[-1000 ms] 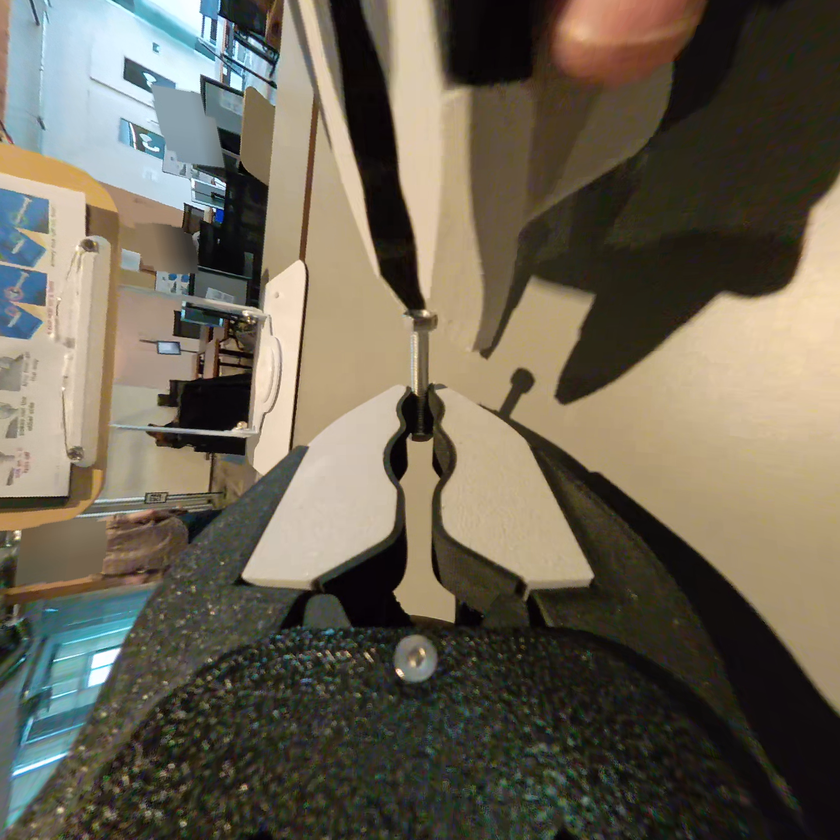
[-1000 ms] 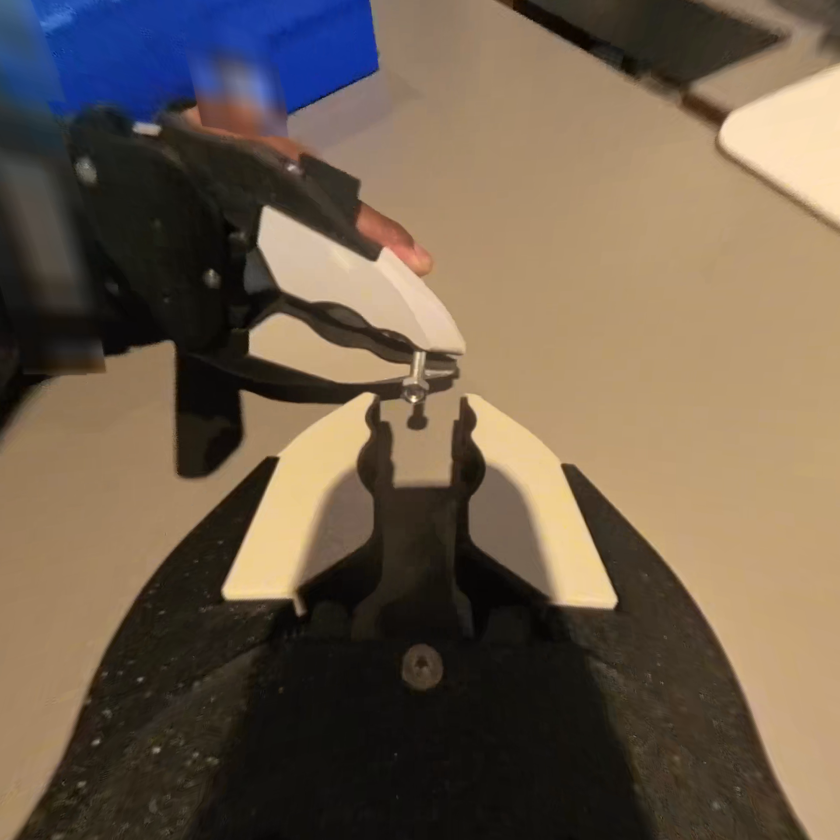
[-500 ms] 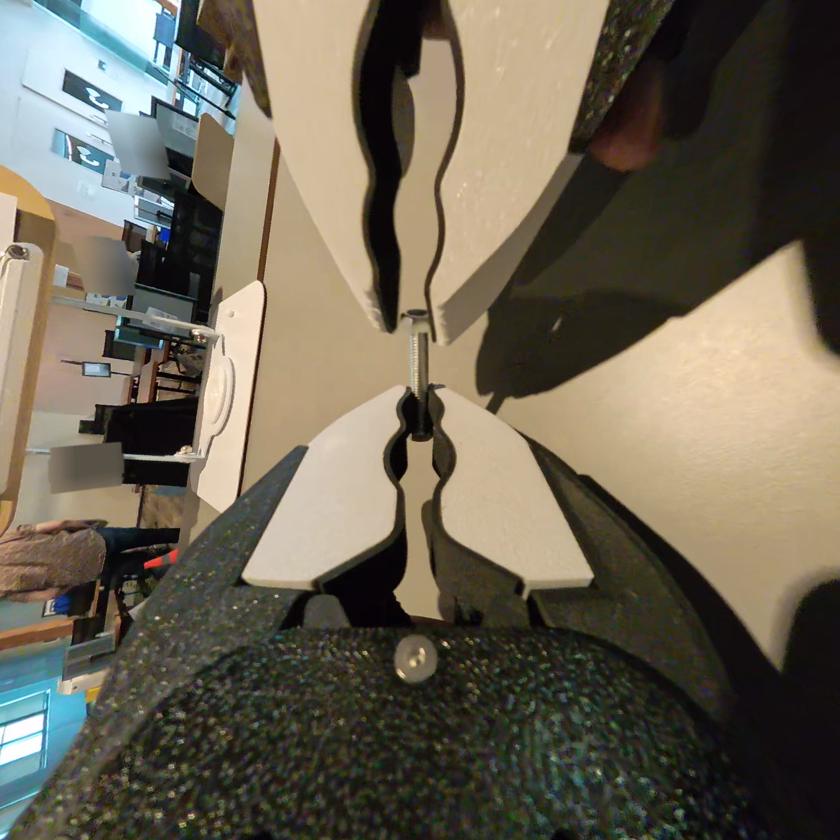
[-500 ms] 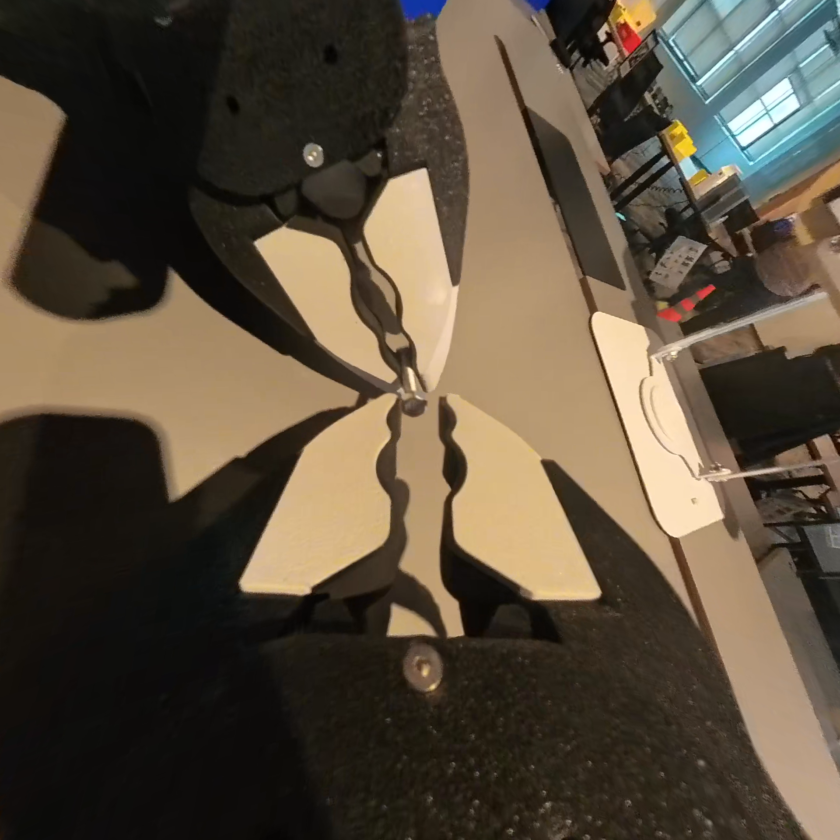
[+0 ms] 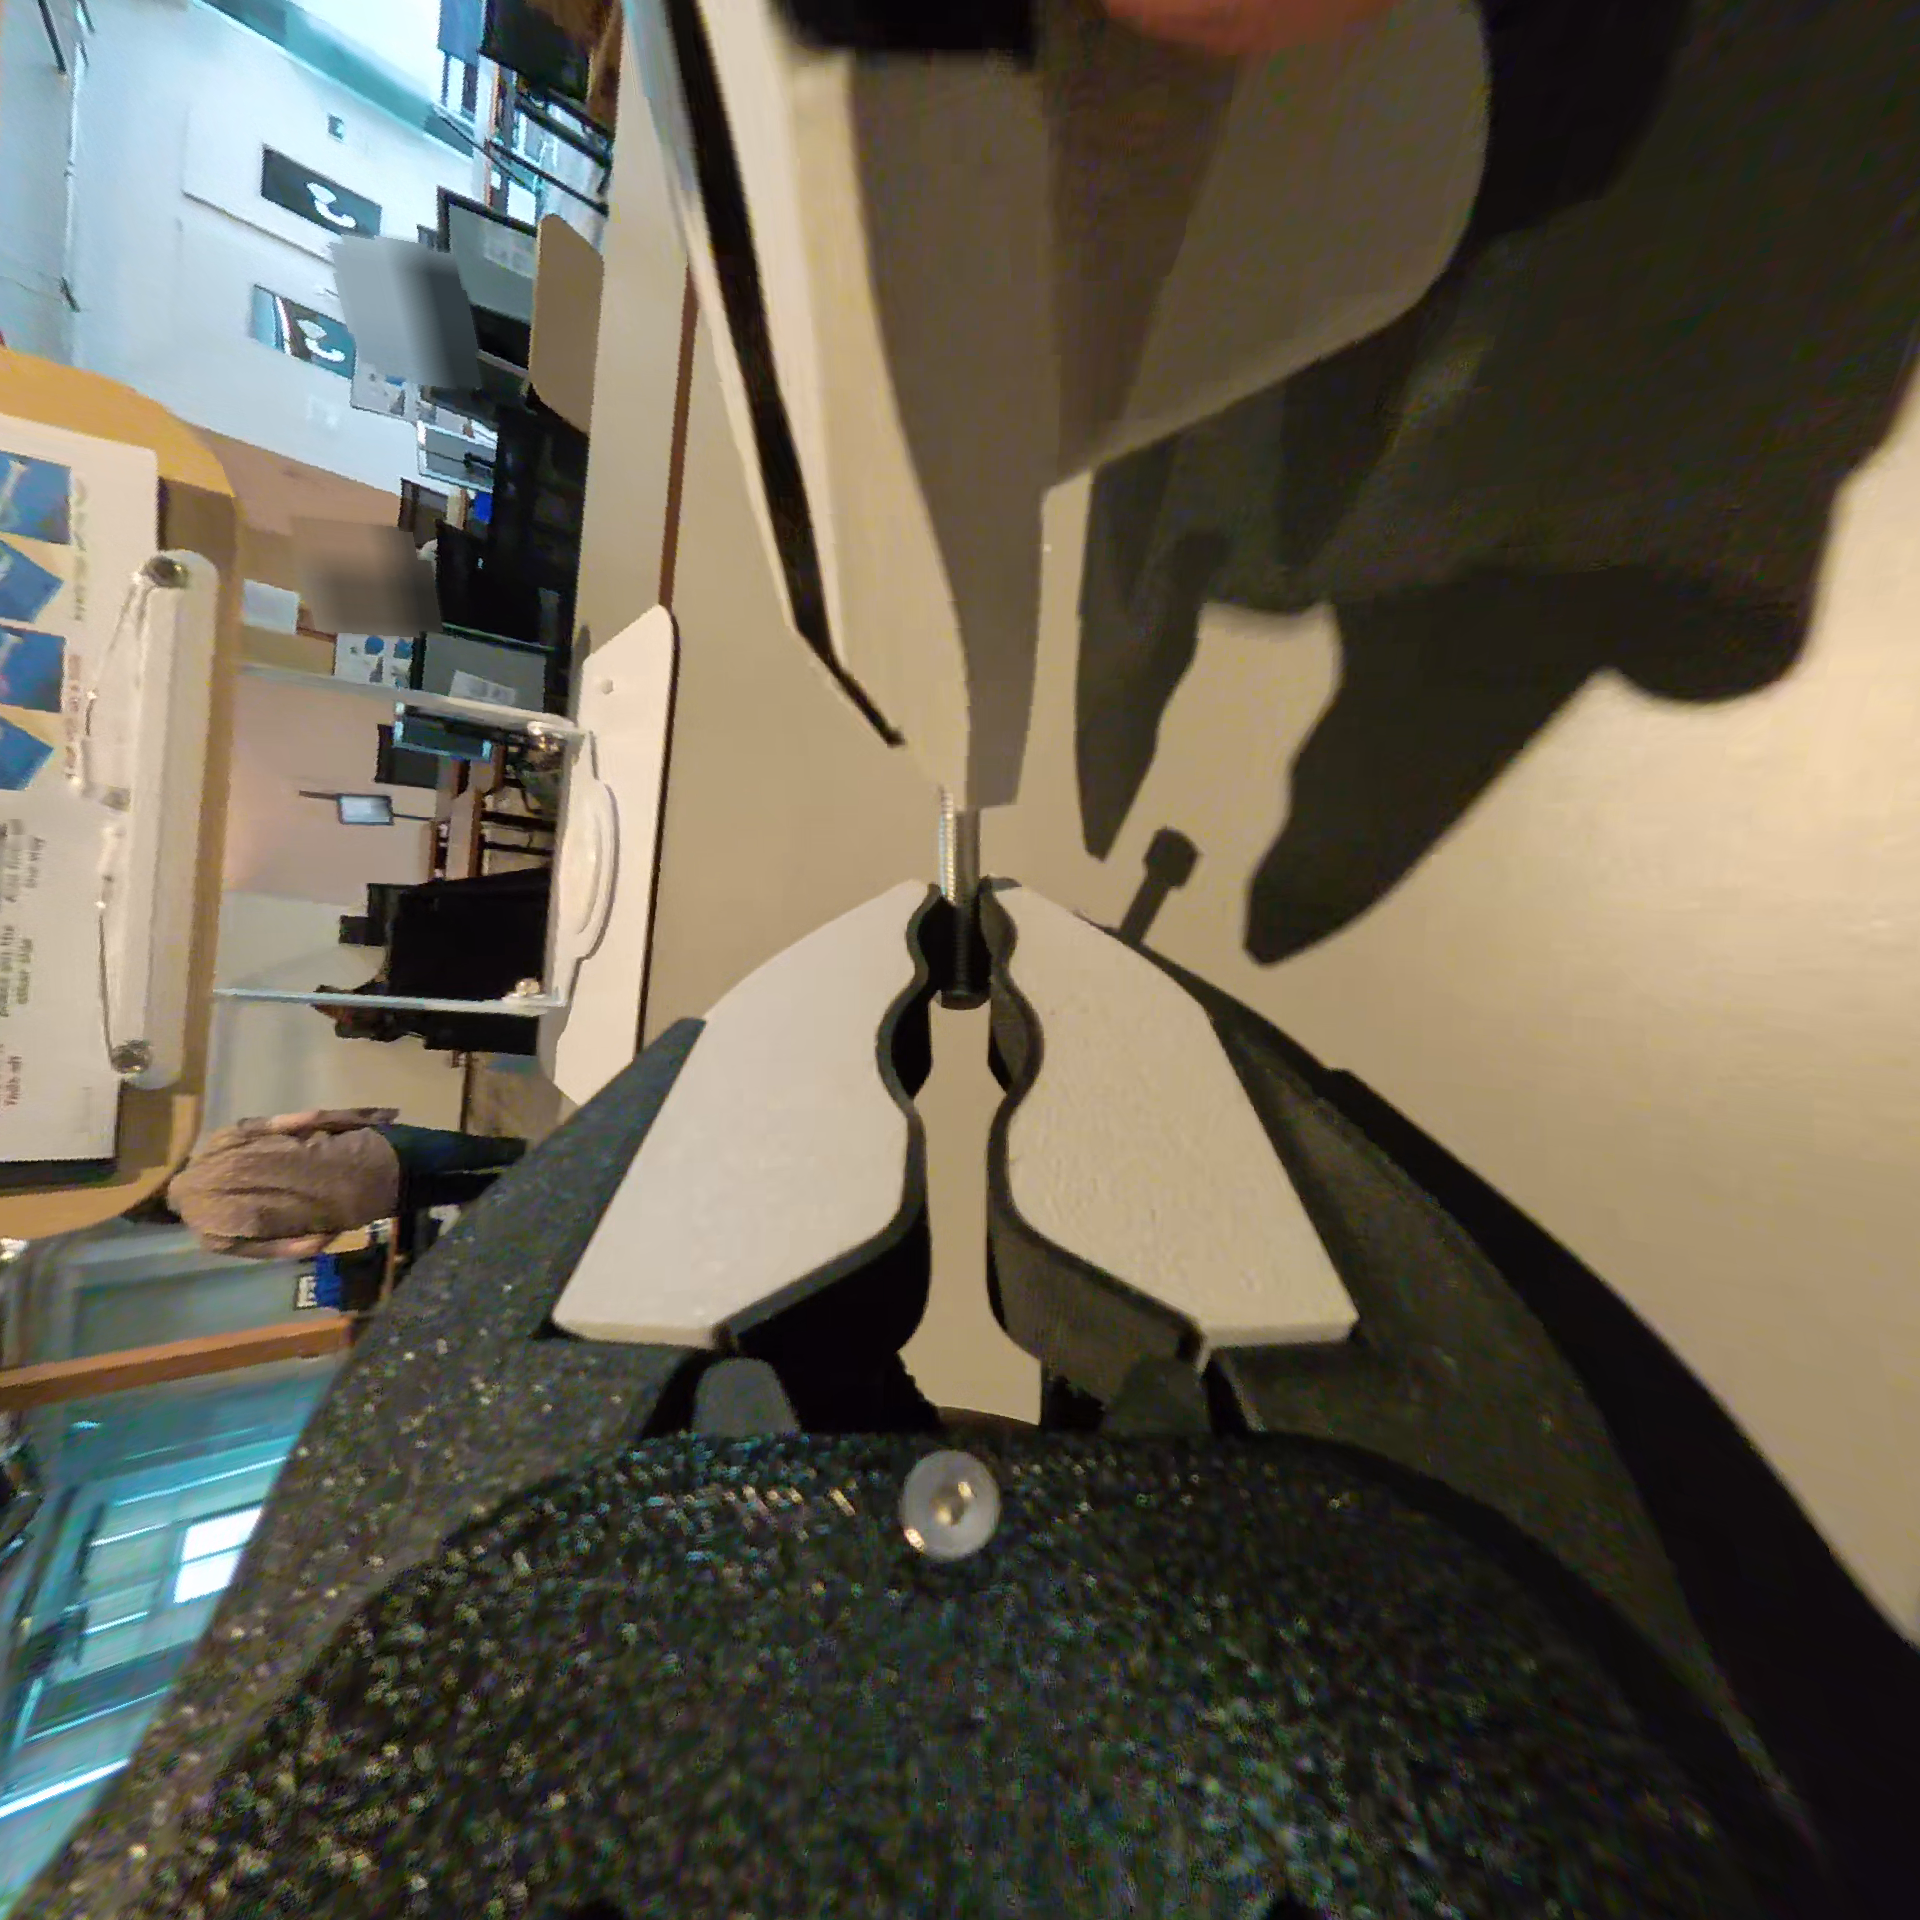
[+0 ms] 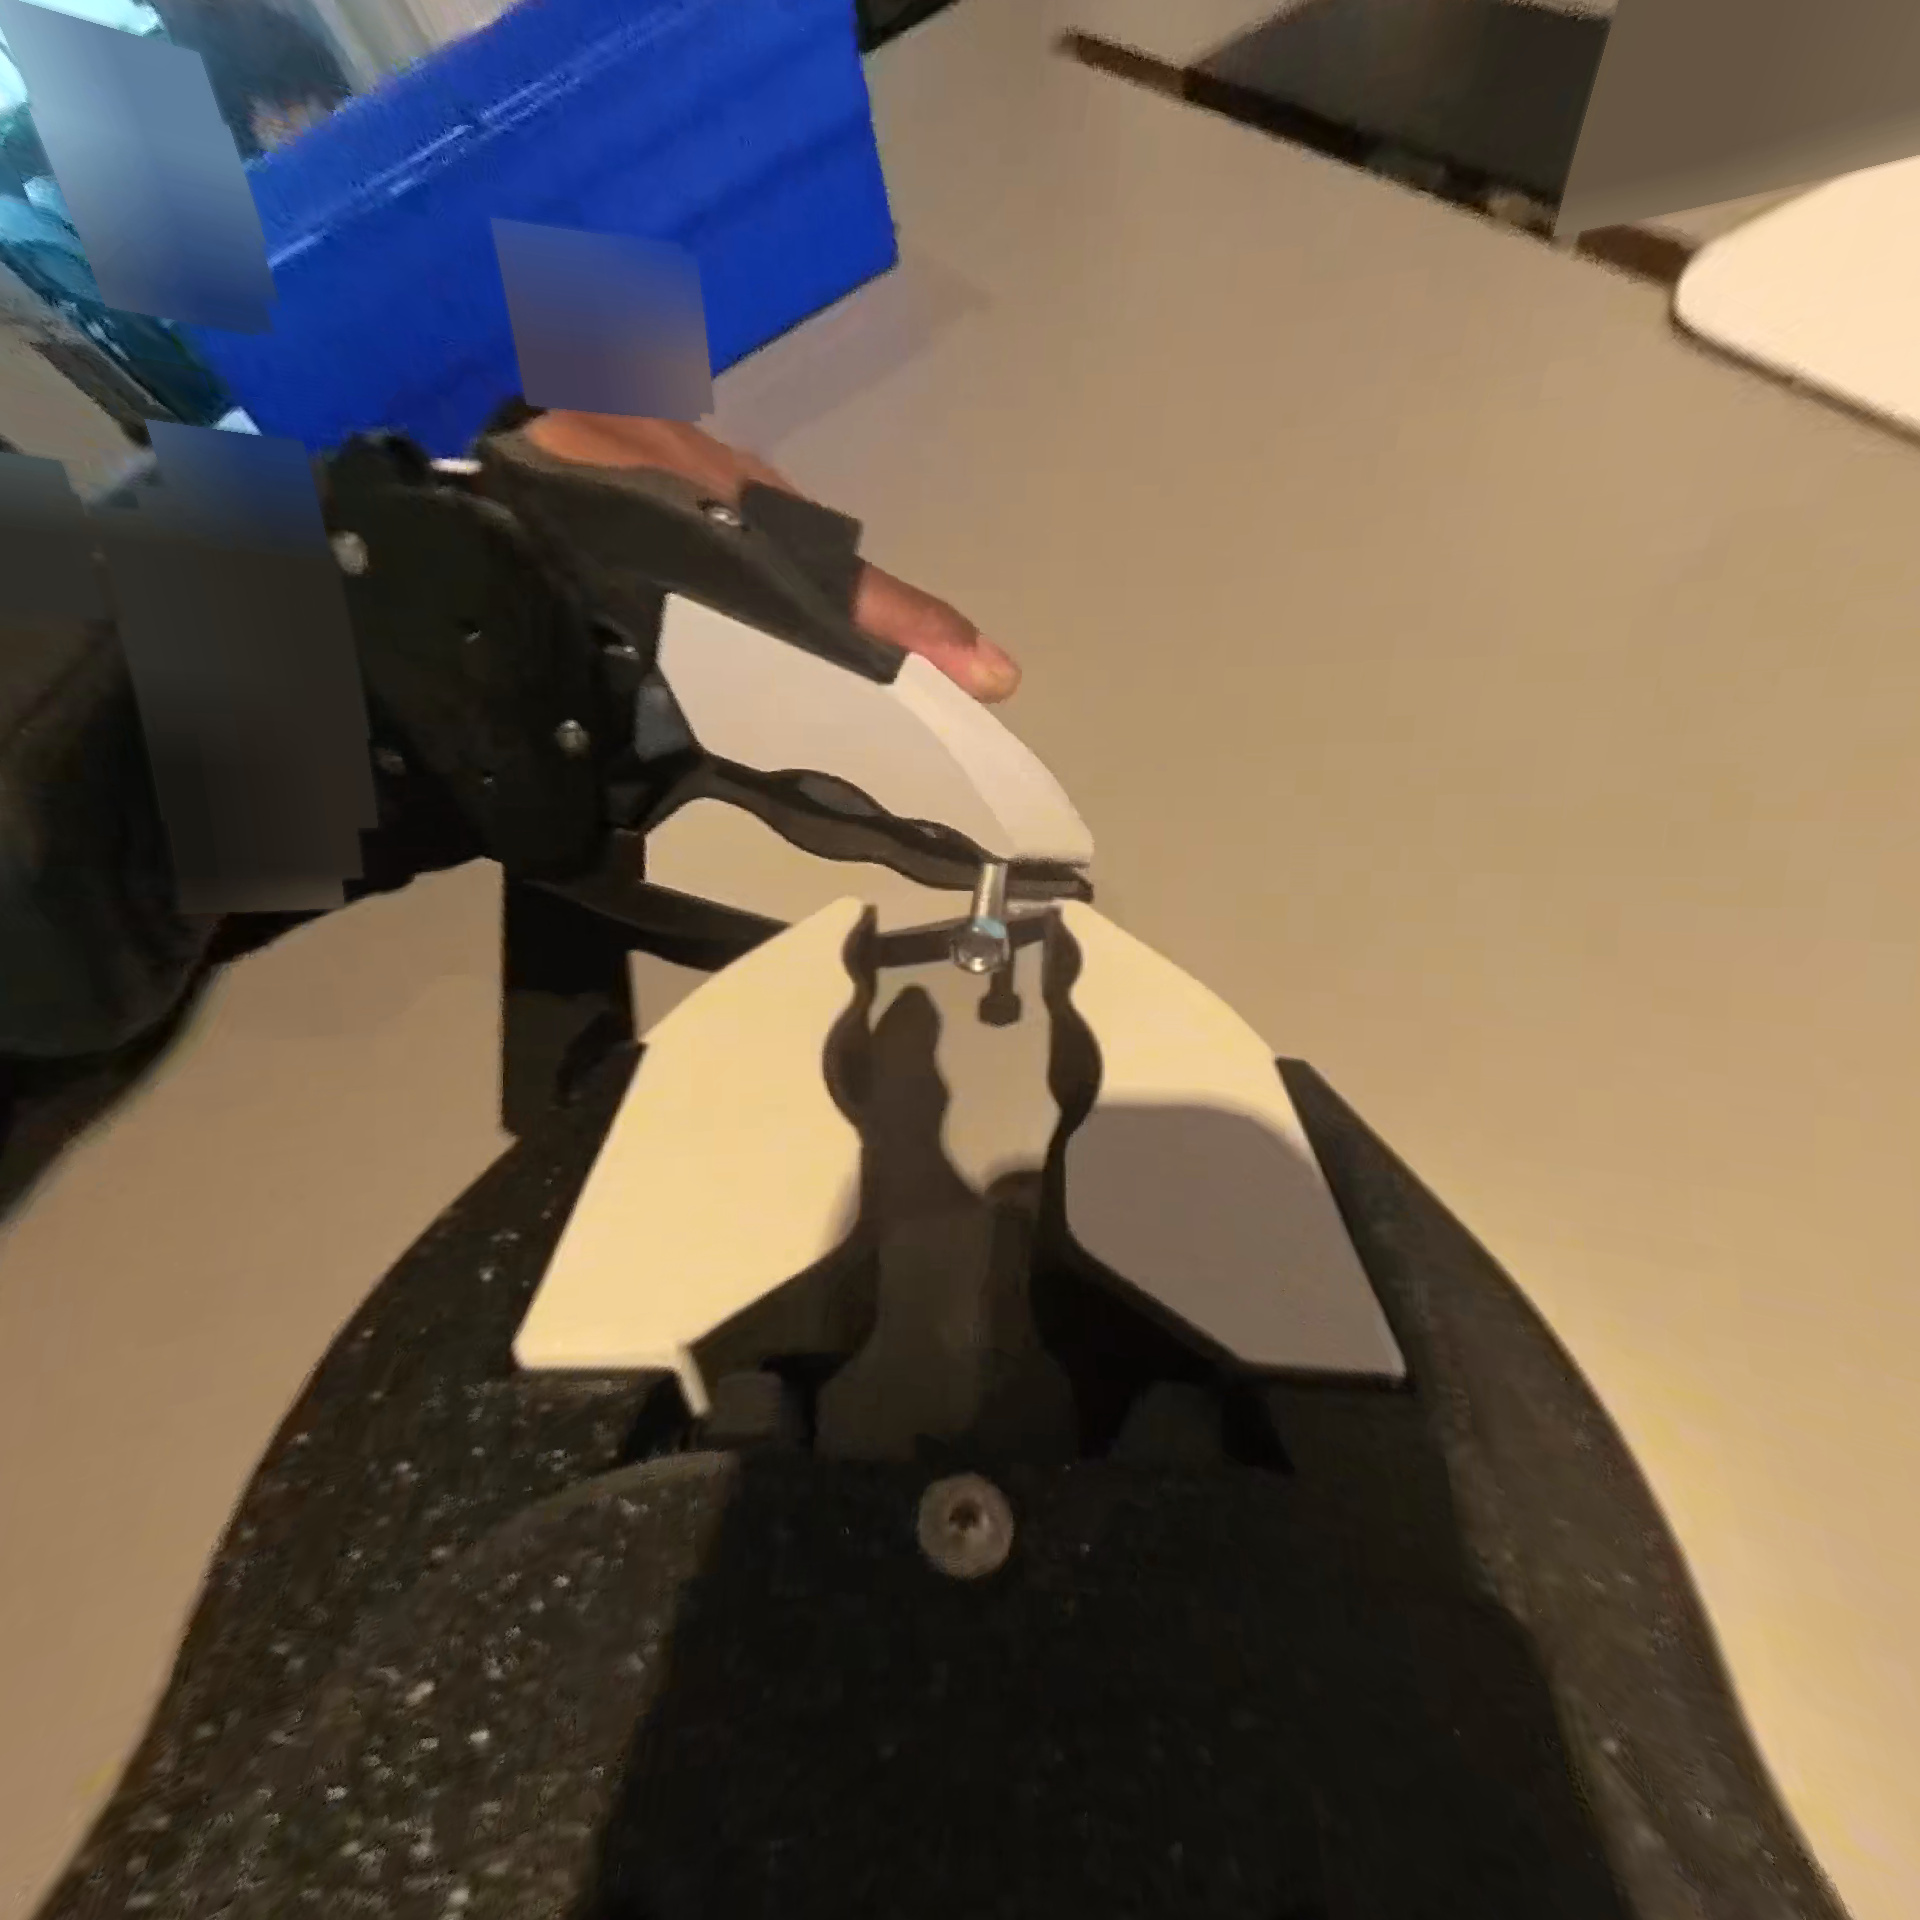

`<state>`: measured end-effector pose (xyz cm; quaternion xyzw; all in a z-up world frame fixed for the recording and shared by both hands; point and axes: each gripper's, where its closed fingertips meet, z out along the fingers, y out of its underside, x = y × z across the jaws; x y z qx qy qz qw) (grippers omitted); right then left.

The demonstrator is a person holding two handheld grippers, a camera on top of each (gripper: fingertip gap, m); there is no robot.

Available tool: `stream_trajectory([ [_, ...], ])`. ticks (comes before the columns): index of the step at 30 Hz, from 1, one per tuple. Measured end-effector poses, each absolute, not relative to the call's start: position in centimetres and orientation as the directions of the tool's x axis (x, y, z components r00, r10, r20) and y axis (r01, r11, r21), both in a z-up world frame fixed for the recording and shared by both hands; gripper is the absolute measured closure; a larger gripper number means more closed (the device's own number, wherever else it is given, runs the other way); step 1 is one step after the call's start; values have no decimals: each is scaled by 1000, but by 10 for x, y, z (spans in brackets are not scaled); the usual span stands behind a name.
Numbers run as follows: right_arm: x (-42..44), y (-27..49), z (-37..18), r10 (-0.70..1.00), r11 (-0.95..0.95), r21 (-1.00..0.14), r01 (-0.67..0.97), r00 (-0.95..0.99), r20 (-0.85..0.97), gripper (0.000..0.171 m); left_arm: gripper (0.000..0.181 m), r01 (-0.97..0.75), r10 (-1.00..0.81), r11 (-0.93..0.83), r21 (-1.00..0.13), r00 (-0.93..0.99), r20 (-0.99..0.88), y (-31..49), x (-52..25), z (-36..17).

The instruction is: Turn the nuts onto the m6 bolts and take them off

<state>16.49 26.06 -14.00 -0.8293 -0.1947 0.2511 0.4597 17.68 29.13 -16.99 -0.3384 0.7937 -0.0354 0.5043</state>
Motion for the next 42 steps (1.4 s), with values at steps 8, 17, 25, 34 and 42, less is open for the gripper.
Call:
stream_trajectory([
  [8,175,257,-146,597,-204,-728,655,672,437,136,175,-479,-643,733,-482,-259,-721,287,176,-170],
  [17,169,254,-151,617,-153,-649,745,585,527,160,175,-460,-650,742,-488,-313,-693,278,176,-176],
  [25,166,261,-155,473,-579,-801,151,863,-179,160,176,-511,-572,768,-386,-276,-772,291,175,-173],
  [34,177,255,-138,608,-339,-831,440,777,163,139,176,-496,-690,693,-523,-247,-680,288,175,-172],
  [42,175,255,-150,600,-168,-637,752,591,540,142,176,-467,-685,711,-526,-295,-666,278,175,-175],
])
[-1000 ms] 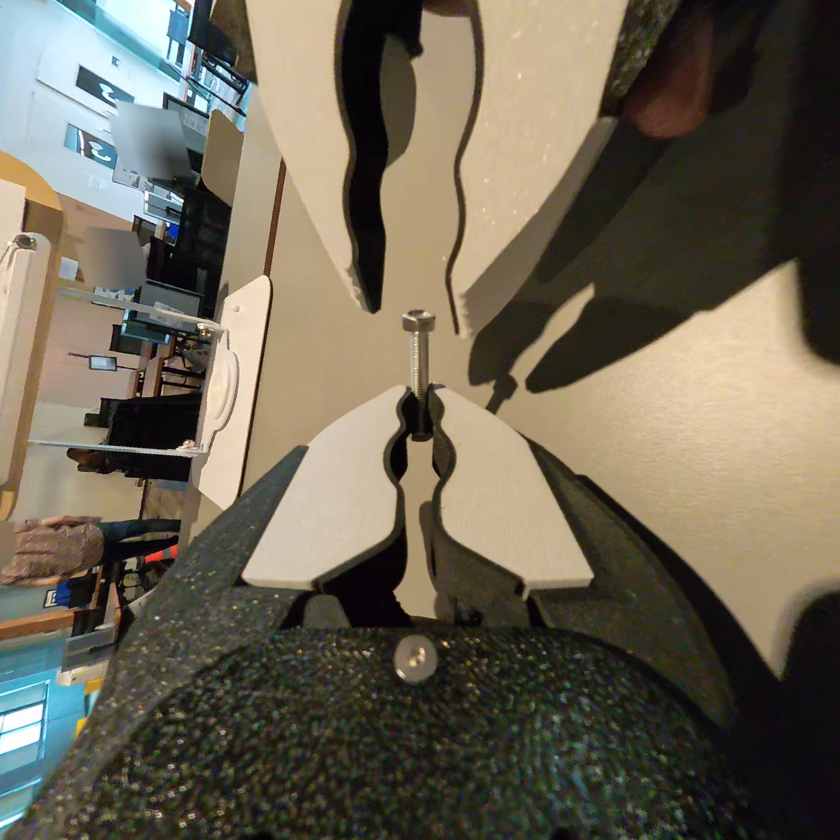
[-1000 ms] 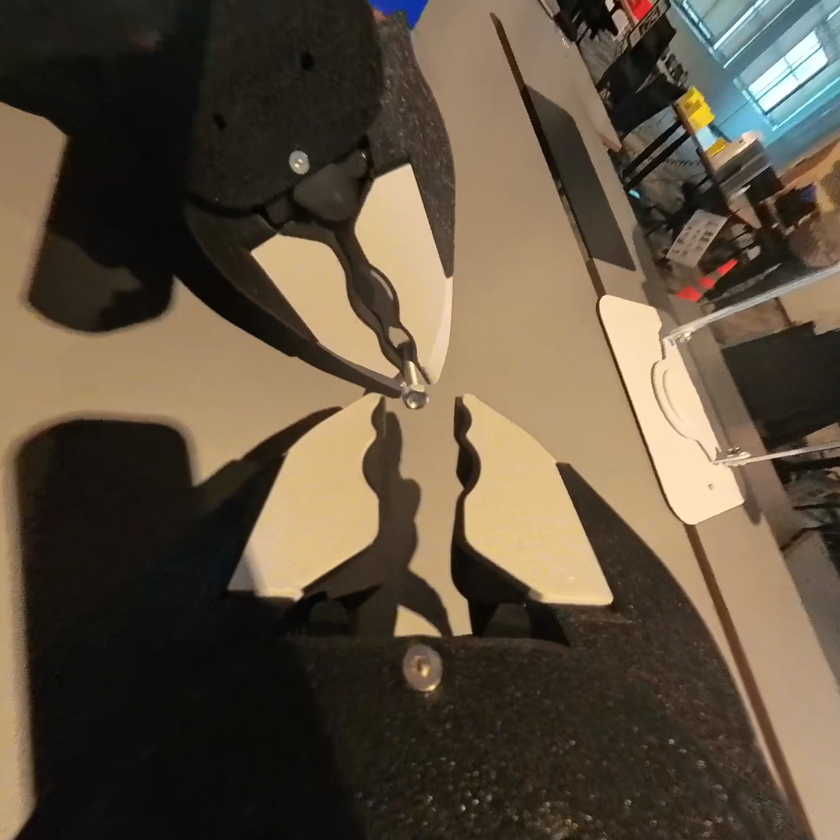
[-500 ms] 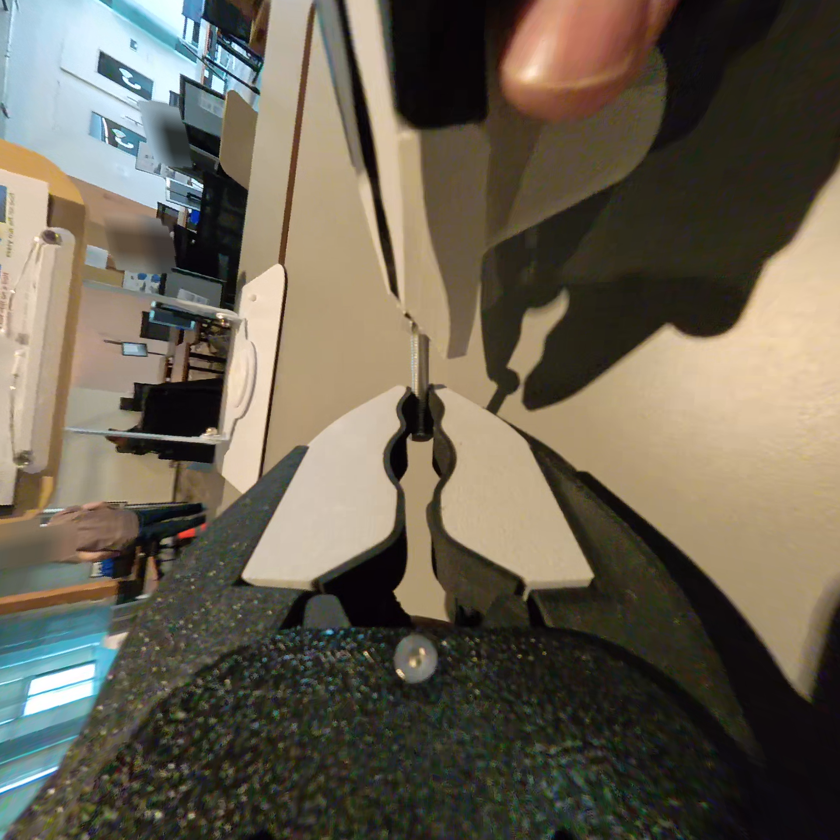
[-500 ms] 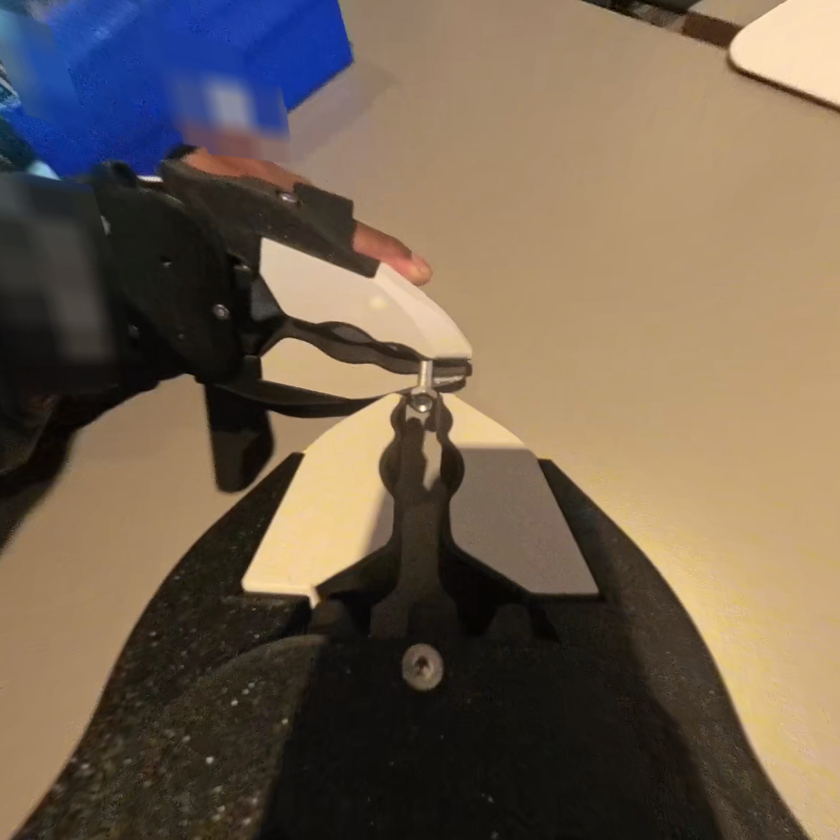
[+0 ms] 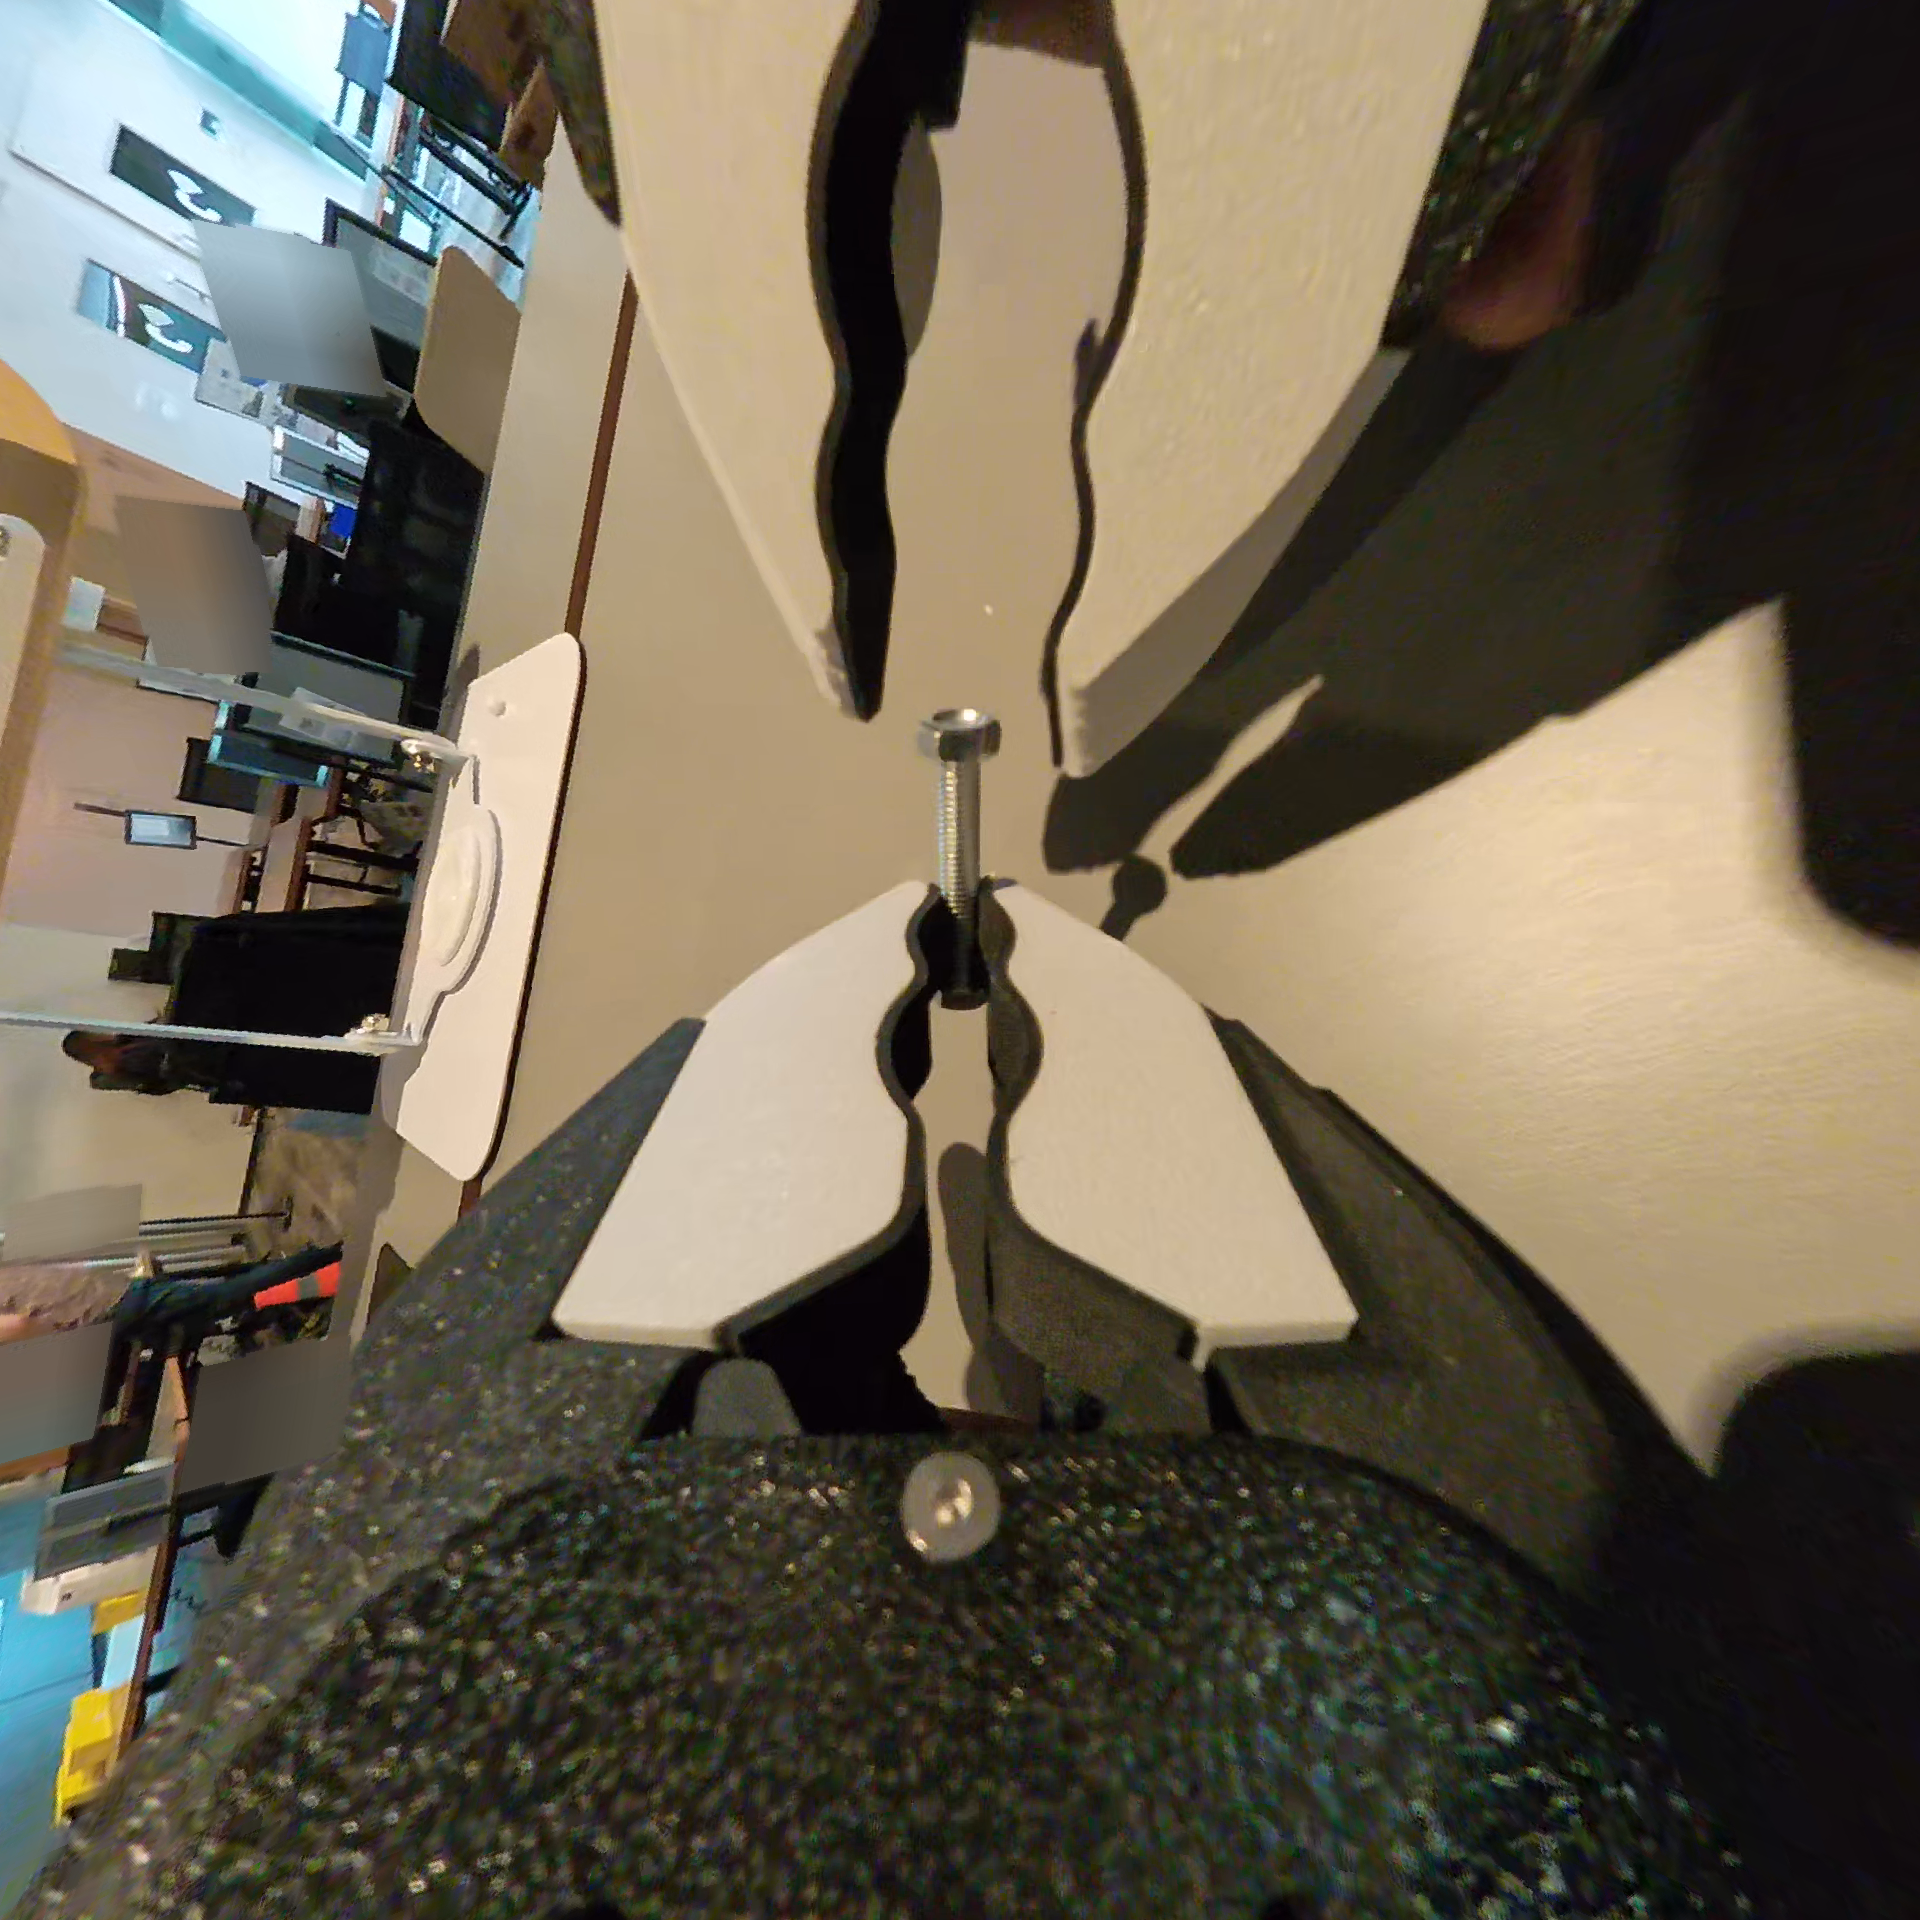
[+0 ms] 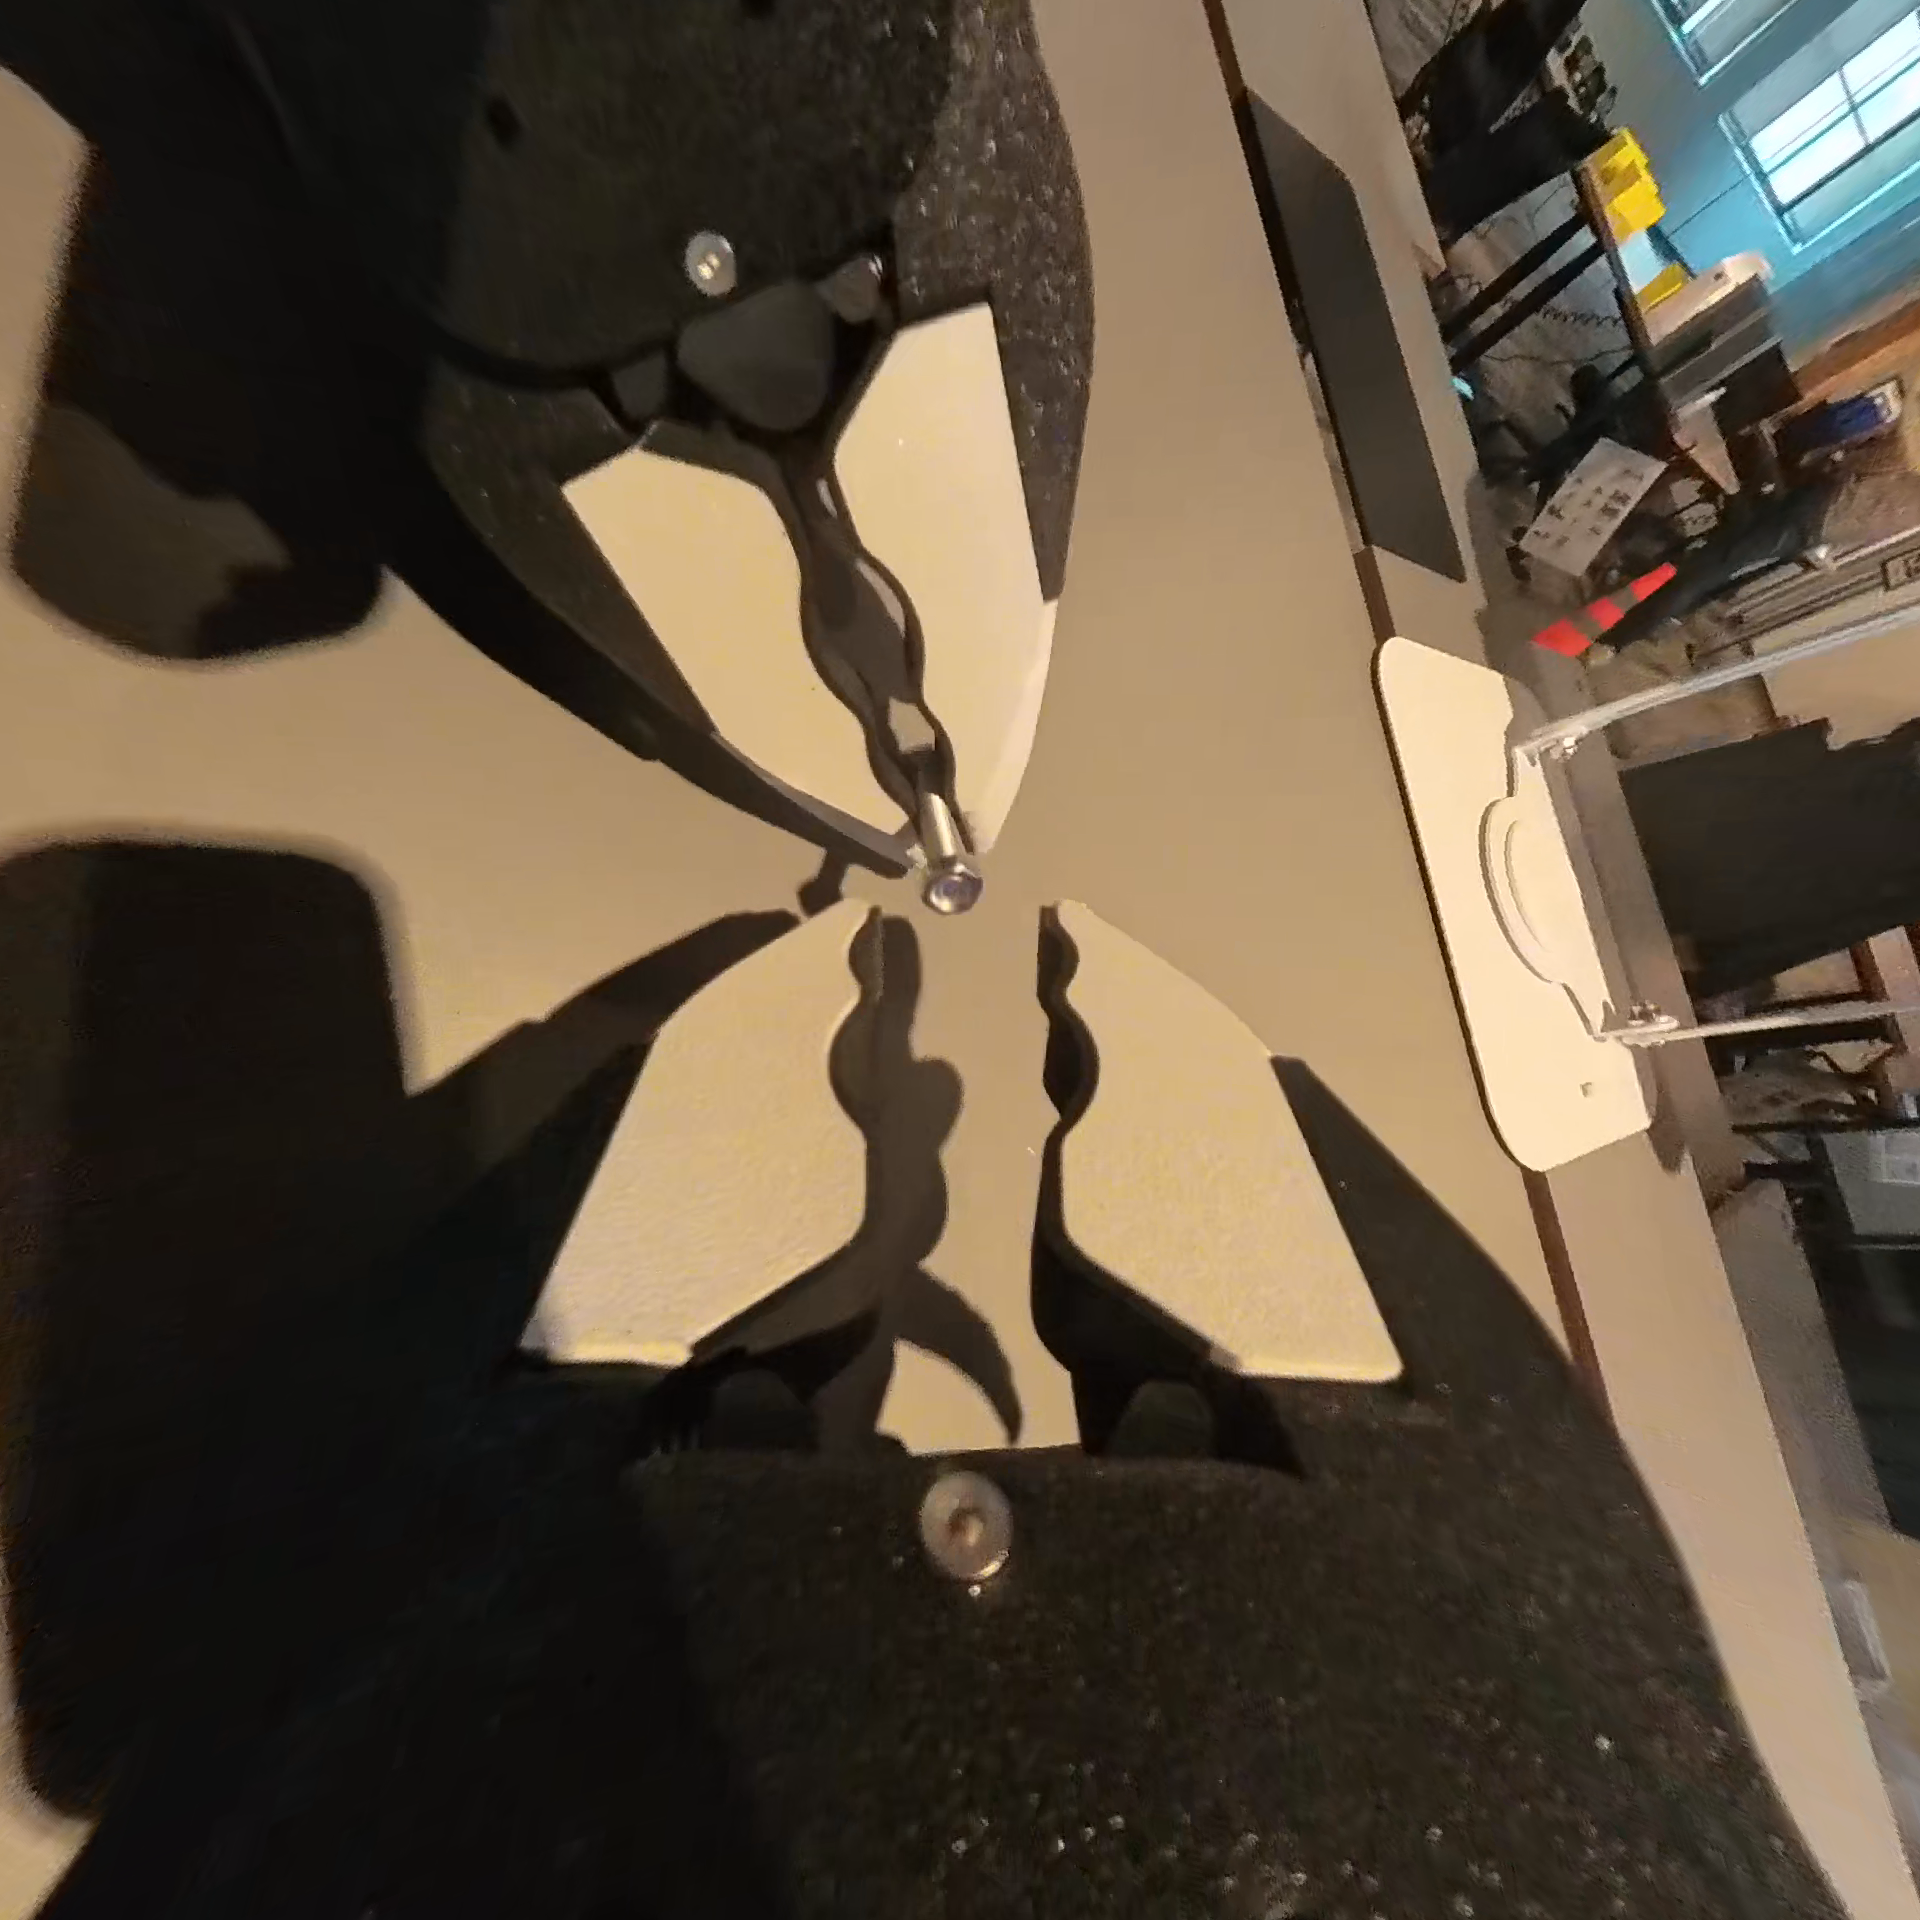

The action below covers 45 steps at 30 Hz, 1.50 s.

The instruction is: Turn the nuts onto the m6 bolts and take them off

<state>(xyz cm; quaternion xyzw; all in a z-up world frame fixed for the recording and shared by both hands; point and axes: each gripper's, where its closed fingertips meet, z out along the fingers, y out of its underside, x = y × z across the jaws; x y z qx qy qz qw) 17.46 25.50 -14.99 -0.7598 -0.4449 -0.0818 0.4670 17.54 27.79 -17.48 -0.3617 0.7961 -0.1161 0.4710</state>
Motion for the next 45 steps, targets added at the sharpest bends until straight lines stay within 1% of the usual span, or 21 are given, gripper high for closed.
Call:
stream_trajectory([
  [7,170,252,-148,604,-100,-592,800,522,603,152,176,-449,-675,723,-525,-301,-674,274,176,-173],
  [10,171,256,-152,591,-140,-587,797,543,597,160,175,-446,-655,739,-505,-298,-694,273,177,-172],
  [12,172,258,-155,589,-202,-618,760,598,543,160,175,-463,-634,749,-474,-291,-717,277,177,-172],
  [14,172,262,-158,574,-312,-696,647,712,405,160,176,-485,-613,754,-443,-276,-740,283,177,-172],
  [16,169,265,-160,523,-461,-778,426,839,150,160,176,-509,-582,763,-399,-269,-767,289,176,-172],
  [18,164,265,-160,450,-573,-803,162,881,-143,160,176,-519,-576,762,-388,-268,-772,291,175,-173],
  [19,163,265,-159,435,-599,-797,80,868,-240,159,176,-516,-582,759,-396,-266,-769,291,175,-172],
  [20,163,264,-157,443,-604,-795,50,851,-283,160,176,-509,-594,754,-416,-258,-762,290,176,-171],
  [22,164,263,-151,486,-570,-819,67,831,-271,157,176,-502,-621,739,-450,-247,-744,288,177,-169],
  [23,166,263,-149,503,-544,-833,101,834,-227,151,176,-501,-628,734,-459,-244,-739,288,177,-169],
  [24,169,263,-148,518,-514,-844,154,840,-163,144,176,-500,-638,728,-469,-244,-731,288,177,-169],
  [25,172,263,-147,535,-479,-849,224,841,-79,141,175,-497,-650,721,-483,-245,-719,287,177,-170],
  [27,177,262,-147,567,-394,-832,390,816,114,138,175,-491,-669,710,-505,-245,-702,287,177,-170],
  [29,177,259,-146,590,-307,-787,535,756,284,138,175,-486,-678,705,-517,-249,-691,286,176,-169],
  [31,175,258,-146,597,-236,-739,631,694,402,140,175,-481,-685,703,-524,-262,-680,283,176,-171],
  [36,169,255,-149,604,-144,-655,742,590,536,148,176,-466,-693,707,-532,-307,-653,275,176,-176],
  [39,169,255,-152,609,-156,-640,753,583,538,160,176,-459,-693,709,-536,-311,-650,273,176,-175],
  [41,169,257,-153,606,-222,-674,704,642,470,161,175,-468,-677,718,-515,-301,-672,277,176,-175],
  [43,169,259,-155,587,-338,-732,591,741,327,161,176,-484,-642,738,-470,-290,-710,282,176,-174],
  [45,167,261,-159,539,-473,-777,415,834,117,161,176,-503,-585,766,-399,-291,-757,287,175,-175],
])
